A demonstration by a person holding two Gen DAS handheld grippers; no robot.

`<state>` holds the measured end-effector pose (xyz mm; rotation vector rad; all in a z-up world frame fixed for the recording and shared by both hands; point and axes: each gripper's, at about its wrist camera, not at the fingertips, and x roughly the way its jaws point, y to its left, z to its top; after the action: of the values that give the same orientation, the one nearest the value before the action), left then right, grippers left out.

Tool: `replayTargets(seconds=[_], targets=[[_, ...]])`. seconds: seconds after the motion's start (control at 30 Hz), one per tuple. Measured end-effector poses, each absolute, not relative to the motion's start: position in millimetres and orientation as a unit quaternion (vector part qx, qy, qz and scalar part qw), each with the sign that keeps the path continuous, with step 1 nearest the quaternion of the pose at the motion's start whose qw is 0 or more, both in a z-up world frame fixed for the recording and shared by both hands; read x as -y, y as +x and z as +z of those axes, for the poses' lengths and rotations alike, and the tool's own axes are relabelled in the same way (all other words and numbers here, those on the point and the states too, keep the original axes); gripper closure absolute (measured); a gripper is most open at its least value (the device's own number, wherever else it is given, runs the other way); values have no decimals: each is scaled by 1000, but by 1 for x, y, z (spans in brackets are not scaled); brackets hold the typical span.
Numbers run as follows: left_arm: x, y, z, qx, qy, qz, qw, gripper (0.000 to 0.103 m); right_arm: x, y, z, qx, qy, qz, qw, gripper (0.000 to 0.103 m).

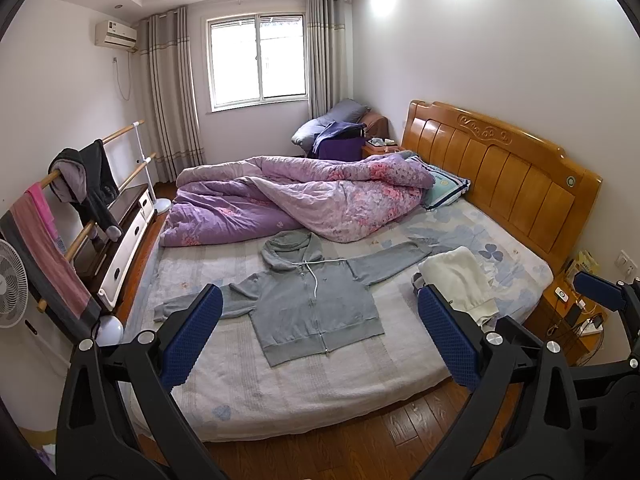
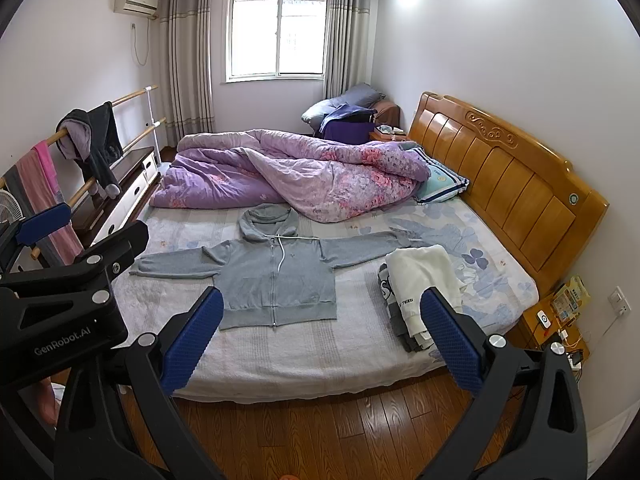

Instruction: Fold large clothes

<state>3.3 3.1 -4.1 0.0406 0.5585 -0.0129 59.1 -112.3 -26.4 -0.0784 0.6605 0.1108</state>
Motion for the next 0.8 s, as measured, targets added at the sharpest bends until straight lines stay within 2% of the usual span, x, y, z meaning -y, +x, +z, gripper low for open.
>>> replayTargets(seconds=[0.8], targets=[[-21,3,-22,-286,22,7,958,5,116,76,-45,-334,-38,67,939,8]])
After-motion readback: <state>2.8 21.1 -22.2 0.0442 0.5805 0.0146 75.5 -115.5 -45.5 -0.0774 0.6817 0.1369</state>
